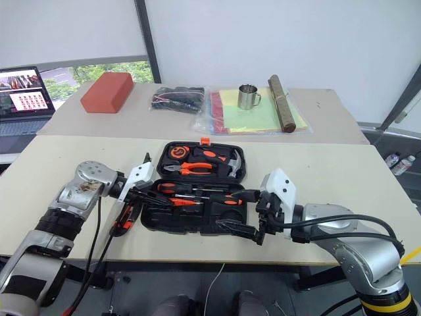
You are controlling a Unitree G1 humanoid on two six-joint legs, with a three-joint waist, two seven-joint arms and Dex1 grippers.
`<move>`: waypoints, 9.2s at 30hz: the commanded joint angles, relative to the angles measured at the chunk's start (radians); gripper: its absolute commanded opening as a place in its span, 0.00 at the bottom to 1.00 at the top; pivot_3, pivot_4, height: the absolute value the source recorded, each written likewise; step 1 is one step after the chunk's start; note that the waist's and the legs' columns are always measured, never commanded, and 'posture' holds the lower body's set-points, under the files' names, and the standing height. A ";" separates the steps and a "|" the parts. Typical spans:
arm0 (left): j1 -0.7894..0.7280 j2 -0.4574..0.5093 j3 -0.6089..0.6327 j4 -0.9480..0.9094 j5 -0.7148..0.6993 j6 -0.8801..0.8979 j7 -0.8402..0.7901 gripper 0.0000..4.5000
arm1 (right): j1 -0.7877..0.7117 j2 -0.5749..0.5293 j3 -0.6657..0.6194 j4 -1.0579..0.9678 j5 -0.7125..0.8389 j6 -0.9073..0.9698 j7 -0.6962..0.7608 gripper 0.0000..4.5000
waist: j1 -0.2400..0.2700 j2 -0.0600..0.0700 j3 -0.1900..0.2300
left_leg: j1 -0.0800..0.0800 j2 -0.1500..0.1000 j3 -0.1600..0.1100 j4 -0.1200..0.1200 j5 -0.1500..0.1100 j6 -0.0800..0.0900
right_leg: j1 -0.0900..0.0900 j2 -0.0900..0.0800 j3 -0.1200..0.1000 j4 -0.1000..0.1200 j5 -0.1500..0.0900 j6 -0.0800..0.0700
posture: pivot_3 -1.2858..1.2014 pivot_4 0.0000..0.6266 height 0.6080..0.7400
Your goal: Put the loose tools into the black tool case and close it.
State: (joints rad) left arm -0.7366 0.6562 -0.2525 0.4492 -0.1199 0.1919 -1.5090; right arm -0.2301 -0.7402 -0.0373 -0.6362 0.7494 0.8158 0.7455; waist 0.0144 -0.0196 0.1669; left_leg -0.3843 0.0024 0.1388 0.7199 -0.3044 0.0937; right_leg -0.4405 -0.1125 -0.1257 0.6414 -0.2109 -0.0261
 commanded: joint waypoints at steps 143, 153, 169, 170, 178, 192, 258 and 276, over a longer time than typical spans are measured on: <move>-0.079 0.179 -0.211 -0.134 -0.047 -0.080 -0.100 0.01 | 0.099 -0.070 -0.094 -0.107 0.060 -0.023 -0.035 1.00 | 0.022 0.004 0.000 | 0.000 -0.001 0.000 -0.003 0.002 0.003 | 0.004 0.000 0.000 -0.011 0.002 0.012 | 0.52 0.24 0.97; -0.182 0.128 -0.188 -0.170 -0.145 0.078 -0.100 0.01 | 0.091 -0.068 -0.075 -0.099 0.068 -0.027 -0.049 1.00 | 0.025 0.004 0.000 | -0.009 -0.001 -0.003 0.007 0.001 0.008 | 0.001 0.001 -0.001 -0.010 0.004 0.012 | 0.52 0.24 0.97; -0.133 0.121 -0.216 -0.185 -0.070 0.027 -0.105 0.01 | 0.094 -0.066 -0.077 -0.093 0.071 -0.029 -0.064 1.00 | 0.002 0.004 0.000 | -0.009 -0.003 -0.002 0.006 -0.001 0.010 | 0.000 0.001 0.000 -0.011 0.006 0.011 | 0.52 0.24 0.97; -0.126 0.124 -0.219 -0.197 -0.077 0.031 -0.105 0.01 | 0.093 -0.065 -0.075 -0.092 0.070 -0.029 -0.064 1.00 | 0.000 0.004 0.000 | -0.009 -0.003 -0.002 0.006 -0.001 0.010 | 0.000 0.001 0.000 -0.011 0.006 0.011 | 0.52 0.24 0.97; -0.117 0.081 -0.209 -0.161 0.000 -0.028 -0.091 0.01 | 0.096 -0.063 -0.078 -0.088 0.071 -0.029 -0.067 1.00 | 0.000 0.004 0.000 | -0.009 -0.003 -0.002 0.007 -0.001 0.010 | 0.000 0.000 0.000 -0.011 0.006 0.010 | 0.52 0.24 0.97; -0.150 0.053 -0.193 -0.114 -0.061 0.006 -0.104 0.01 | 0.116 -0.073 -0.087 -0.095 0.069 -0.032 -0.065 1.00 | -0.002 0.004 0.000 | -0.009 -0.003 -0.002 0.007 -0.001 0.010 | 0.001 0.000 0.000 -0.011 0.006 0.010 | 0.52 0.24 0.97; 0.083 0.075 0.068 -0.478 -0.232 0.141 -0.003 1.00 | -0.084 -0.003 0.034 0.124 -0.162 0.016 0.025 0.01 | -0.006 0.012 -0.010 | -0.005 -0.003 -0.001 0.003 -0.001 0.010 | 0.002 0.000 0.002 -0.012 0.007 0.011 | 0.52 0.24 0.97; 0.098 0.096 0.067 -0.482 -0.218 0.144 0.021 1.00 | -0.007 -0.018 0.108 0.103 -0.158 -0.013 0.082 0.44 | -0.004 0.012 -0.010 | -0.005 -0.004 0.000 0.001 0.000 0.010 | 0.002 0.000 0.002 -0.013 0.004 0.015 | 0.52 0.24 0.97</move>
State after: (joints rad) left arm -0.6419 0.7406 -0.1939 -0.0237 -0.3404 0.3469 -1.4972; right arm -0.2219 -0.7578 0.1412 -0.5047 0.5403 0.7836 0.8213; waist 0.0106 -0.0075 0.1572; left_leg -0.3890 -0.0016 0.1391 0.7207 -0.3049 0.1034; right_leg -0.4380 -0.1125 -0.1238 0.6283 -0.2068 -0.0117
